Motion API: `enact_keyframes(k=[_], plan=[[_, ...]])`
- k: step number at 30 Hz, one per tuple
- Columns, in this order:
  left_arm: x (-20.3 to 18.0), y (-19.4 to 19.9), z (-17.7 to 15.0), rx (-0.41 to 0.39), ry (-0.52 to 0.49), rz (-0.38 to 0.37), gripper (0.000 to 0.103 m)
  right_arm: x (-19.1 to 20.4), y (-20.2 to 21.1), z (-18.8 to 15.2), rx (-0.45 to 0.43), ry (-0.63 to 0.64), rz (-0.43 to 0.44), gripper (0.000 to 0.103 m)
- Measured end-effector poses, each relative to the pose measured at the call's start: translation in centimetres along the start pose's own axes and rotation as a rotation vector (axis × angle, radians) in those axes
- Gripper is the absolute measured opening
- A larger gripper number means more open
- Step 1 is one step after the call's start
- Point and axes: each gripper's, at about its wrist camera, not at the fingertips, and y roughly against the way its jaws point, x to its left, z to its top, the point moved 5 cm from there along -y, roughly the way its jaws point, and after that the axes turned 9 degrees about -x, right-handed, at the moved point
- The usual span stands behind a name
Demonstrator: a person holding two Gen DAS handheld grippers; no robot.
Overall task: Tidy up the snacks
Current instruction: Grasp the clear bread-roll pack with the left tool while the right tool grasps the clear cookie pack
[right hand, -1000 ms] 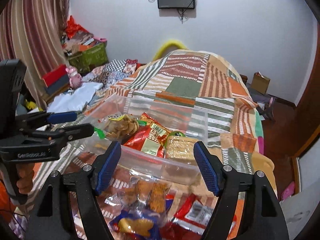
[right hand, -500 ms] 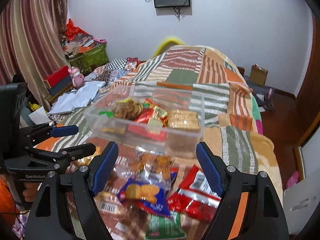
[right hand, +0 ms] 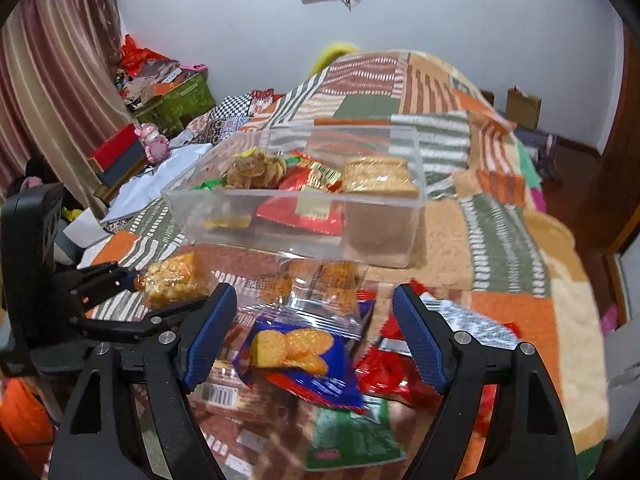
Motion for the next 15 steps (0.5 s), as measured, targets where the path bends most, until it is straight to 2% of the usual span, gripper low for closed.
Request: enact_keyframes(k=[7,15], plan=[[0.3,0.1,0.1,-0.049,-0.014,0.014,0.051,1.7,-2.3,-0.1,0.039,0.028,0.005,0.08],[0.6,0.8,-0.2,-0.083,-0.025,0.029,0.05,1.3,-4.1,-0.3,0.083,0.008,0.002,0.082]])
